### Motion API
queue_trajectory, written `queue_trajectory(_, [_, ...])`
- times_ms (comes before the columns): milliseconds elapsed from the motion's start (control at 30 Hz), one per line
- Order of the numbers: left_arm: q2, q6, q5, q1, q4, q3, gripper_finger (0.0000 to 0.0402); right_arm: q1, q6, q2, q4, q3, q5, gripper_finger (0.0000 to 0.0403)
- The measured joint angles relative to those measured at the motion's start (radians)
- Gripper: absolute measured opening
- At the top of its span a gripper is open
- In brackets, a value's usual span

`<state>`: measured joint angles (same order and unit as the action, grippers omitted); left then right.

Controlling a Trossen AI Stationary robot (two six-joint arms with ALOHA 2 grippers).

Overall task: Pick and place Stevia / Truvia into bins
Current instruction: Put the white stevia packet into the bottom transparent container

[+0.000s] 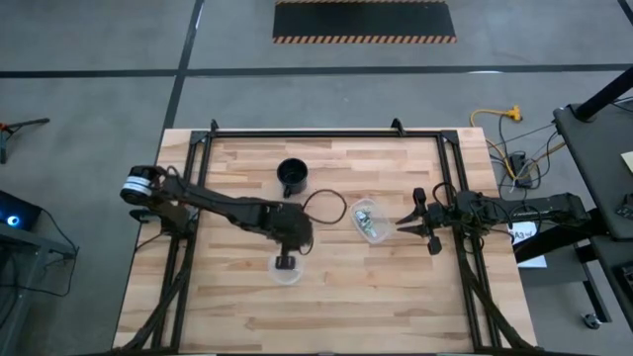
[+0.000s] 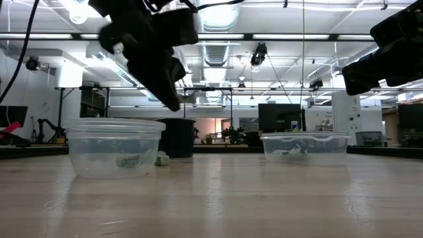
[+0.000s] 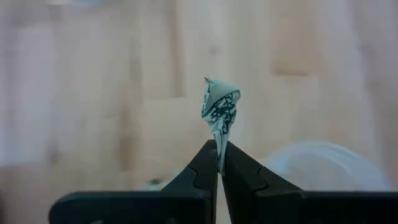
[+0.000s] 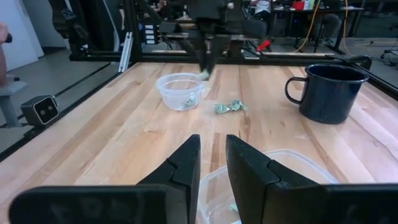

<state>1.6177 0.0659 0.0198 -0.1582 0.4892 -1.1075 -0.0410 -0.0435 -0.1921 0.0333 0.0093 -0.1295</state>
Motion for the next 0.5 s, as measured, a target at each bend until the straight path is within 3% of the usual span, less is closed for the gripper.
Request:
queue_trajectory(133, [-0.003,-0.005,-0.077,-0.031,0.040,0.001,0.0000,0.000,0.000,0.000,0.000,0.000,-0.001,0.0068])
queue_trajectory(400, [-0.009,-0.043,-0.100,-0.071,0.108,-0.005,0.0000,0.000,0.002,-0.001,0.000,0.000,0.000,0.0068])
queue_trajectory(500, [-0.028,0.040,-0.124,-0.087,0.159,0.001,0.0000,0.000,0.000,-0.001,0.000,0.000,0.000,0.0068])
